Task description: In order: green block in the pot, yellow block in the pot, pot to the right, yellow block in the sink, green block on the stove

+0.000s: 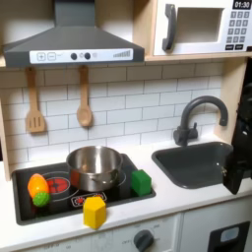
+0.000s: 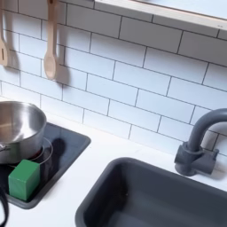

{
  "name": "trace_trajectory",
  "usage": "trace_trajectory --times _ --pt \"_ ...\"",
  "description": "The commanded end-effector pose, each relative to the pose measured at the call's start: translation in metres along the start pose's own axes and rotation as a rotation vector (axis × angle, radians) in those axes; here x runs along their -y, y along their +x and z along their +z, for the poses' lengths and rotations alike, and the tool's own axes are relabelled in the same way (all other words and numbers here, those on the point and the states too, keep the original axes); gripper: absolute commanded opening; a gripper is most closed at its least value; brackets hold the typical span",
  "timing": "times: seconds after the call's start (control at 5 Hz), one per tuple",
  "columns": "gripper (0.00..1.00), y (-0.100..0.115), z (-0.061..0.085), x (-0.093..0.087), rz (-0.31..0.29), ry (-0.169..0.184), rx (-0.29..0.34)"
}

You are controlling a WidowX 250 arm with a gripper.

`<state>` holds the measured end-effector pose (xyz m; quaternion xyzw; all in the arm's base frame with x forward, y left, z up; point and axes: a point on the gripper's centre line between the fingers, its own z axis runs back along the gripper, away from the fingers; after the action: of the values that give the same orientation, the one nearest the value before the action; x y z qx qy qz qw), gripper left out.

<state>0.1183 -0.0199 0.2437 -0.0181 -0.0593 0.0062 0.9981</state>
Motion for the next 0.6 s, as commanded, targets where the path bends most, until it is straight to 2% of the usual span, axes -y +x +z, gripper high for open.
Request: trace_trajectory --times 0.0,0.4 --pt "1.0 0.0 0.0 0.0 0.002 0.0 0.002" --pt "1.0 0.004 -0.006 -0.018 0.038 0.032 -0.032"
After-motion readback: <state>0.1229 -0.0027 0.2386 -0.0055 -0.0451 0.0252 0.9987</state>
